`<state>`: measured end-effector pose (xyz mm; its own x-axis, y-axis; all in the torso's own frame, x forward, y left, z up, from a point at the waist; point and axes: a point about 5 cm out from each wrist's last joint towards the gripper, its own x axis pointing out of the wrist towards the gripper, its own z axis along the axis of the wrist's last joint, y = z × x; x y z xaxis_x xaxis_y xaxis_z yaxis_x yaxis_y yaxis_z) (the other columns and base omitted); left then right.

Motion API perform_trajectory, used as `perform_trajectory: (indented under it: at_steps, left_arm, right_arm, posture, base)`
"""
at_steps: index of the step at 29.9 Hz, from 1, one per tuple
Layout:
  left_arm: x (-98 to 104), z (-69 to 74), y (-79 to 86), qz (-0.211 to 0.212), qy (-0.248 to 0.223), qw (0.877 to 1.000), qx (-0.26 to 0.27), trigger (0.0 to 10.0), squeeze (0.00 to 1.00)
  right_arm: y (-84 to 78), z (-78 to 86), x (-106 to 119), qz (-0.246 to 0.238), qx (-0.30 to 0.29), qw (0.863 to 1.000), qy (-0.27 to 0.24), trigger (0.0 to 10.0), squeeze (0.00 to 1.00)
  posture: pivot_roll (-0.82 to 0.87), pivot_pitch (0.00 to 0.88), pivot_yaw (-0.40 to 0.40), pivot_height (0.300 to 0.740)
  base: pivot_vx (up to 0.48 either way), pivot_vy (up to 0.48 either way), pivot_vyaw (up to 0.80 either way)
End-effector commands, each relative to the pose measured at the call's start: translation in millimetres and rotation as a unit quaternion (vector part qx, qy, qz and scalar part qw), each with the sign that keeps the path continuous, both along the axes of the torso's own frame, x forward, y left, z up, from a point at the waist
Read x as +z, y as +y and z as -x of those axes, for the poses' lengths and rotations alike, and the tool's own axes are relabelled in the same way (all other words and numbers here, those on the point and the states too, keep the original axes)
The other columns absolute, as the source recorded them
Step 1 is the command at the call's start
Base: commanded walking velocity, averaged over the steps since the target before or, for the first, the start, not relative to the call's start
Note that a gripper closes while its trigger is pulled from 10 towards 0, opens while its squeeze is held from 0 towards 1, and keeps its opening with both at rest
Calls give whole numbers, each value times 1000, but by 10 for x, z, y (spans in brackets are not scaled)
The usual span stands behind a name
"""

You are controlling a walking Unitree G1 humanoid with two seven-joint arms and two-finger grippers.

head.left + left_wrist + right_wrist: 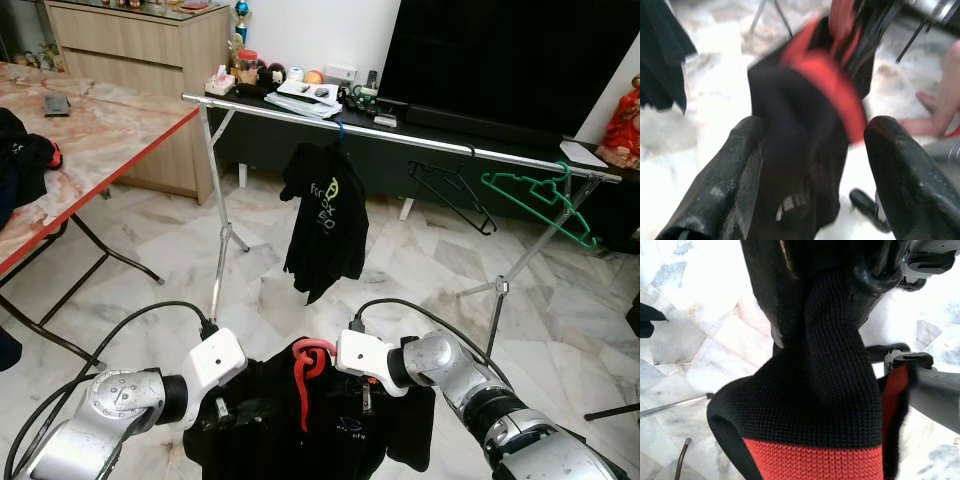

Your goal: Hang hanger

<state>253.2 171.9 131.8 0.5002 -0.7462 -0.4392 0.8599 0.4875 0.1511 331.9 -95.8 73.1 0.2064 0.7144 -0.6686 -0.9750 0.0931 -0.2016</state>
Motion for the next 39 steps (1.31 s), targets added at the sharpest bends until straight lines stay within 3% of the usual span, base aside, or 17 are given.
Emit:
perform_trajectory:
  at_steps: [1,13,17,30,31,32,34,35,39]
  left_arm:
    - [31,7,-13,-2,1,1000,-10,10000,0]
    - [-217,6,-183,-23,40,998,-36,10000,0]
    - [-303,-14,-219,-38,44,998,-36,10000,0]
    - [-386,-89,-307,-29,44,998,-30,10000,0]
    - [-390,-92,-327,-29,44,998,-34,8392,0]
    - [-396,-93,-343,-31,43,998,-38,5255,0]
    - [-398,-94,-353,-30,44,998,-38,4824,0]
    - [-394,-101,-367,-25,44,998,-38,39,0]
    - [-388,-102,-391,-21,43,998,-42,0,0]
  right_arm:
    - [6,10,0,-1,9,1000,-3,0,0]
    - [210,66,51,-45,56,997,8,0,0]
    - [224,68,57,-46,61,997,4,0,0]
    - [271,81,96,-65,78,995,9,0,0]
    - [279,83,98,-66,81,994,10,0,0]
    - [284,84,102,-68,82,994,11,0,0]
    - [286,83,105,-69,82,994,11,0,0]
    - [285,82,108,-69,83,994,11,0,0]
    - [281,81,110,-69,83,994,12,0,0]
  posture:
    - [220,0,-153,740]
    - [208,0,-141,740]
    - [204,0,-138,740]
    - [201,0,-139,740]
    - [201,0,-141,740]
    - [201,0,-141,740]
    - [201,0,-141,740]
    - [197,0,-144,740]
    - [197,0,-145,740]
  base:
    - [0,0,0]
    - [0,0,0]
    - [0,0,0]
    - [0,0,0]
    - [0,0,0]
    - [0,0,0]
    - [0,0,0]
    - [0,0,0]
    - [0,0,0]
